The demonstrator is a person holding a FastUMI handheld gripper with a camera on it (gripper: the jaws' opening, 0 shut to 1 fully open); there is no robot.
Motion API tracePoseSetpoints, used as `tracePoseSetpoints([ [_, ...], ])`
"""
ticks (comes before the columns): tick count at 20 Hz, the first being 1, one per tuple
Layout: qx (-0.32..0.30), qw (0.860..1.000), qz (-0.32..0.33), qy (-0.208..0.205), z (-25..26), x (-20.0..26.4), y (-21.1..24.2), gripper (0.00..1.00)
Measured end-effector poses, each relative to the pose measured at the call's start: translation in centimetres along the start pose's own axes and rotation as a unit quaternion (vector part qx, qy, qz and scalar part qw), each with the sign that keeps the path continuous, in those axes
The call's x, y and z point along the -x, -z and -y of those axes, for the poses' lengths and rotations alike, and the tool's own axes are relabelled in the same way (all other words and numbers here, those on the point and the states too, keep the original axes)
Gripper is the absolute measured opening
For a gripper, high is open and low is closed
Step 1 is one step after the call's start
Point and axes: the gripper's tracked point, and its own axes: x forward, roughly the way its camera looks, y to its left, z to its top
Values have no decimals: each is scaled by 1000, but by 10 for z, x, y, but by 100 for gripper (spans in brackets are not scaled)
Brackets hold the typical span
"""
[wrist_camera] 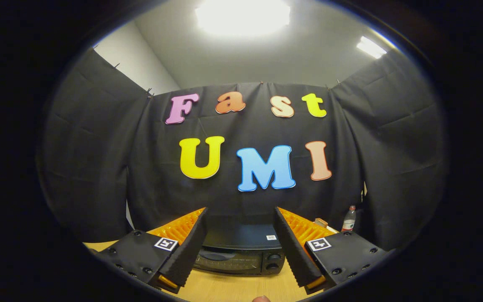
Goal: Open the toaster oven, put the food inside, and close the toaster oven door.
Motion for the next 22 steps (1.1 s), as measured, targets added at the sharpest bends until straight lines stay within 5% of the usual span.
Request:
tracePoseSetpoints([
  [8,-13,998,-49,-30,-37,-58,59,96],
  [22,-29,985,-168,-17,-58,-128,180,98],
])
